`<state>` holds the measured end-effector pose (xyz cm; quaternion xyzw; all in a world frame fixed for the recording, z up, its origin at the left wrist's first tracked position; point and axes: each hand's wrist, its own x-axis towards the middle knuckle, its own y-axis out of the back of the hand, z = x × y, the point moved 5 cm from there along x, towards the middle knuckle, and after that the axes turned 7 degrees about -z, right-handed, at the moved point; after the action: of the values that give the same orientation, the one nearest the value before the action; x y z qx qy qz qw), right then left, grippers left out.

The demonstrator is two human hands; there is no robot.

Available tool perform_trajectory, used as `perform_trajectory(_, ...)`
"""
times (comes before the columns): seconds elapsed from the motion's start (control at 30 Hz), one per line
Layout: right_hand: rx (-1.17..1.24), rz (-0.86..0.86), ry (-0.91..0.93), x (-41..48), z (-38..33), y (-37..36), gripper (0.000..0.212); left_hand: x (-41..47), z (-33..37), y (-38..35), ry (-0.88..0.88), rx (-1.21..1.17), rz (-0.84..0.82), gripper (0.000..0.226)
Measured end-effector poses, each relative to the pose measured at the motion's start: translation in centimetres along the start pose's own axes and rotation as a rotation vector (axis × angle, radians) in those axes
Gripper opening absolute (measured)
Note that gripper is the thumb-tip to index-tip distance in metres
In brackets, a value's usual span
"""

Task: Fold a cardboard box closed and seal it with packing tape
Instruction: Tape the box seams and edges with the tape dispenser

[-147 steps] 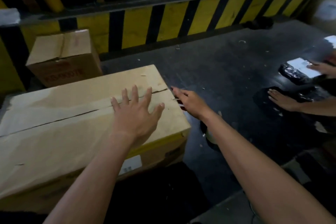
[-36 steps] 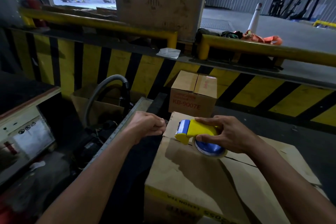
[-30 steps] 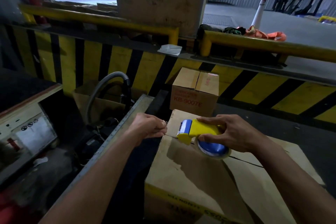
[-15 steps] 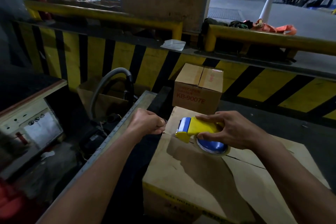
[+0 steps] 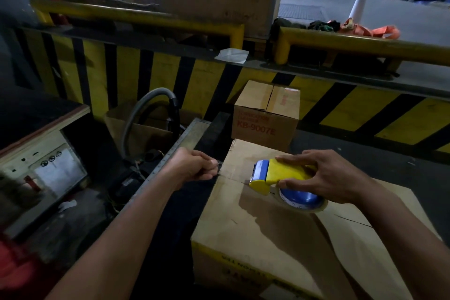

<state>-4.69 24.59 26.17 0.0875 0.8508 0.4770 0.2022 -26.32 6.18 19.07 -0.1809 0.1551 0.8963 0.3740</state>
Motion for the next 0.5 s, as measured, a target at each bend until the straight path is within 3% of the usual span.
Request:
perform_trajectory(0.13, 0.007, 0.0, -0.003, -0.59, -0.03, 0.15, 0.063, 0.15, 0.15, -0.5, -0.022, 0.009, -0.005, 0.008)
perform_trajectory(0.5, -0.029, -0.008, -0.015, 0.19, -0.34, 0.1, 0.078, 0.74, -0.31, 0.06, -0.075, 0.128, 0.071, 0.007)
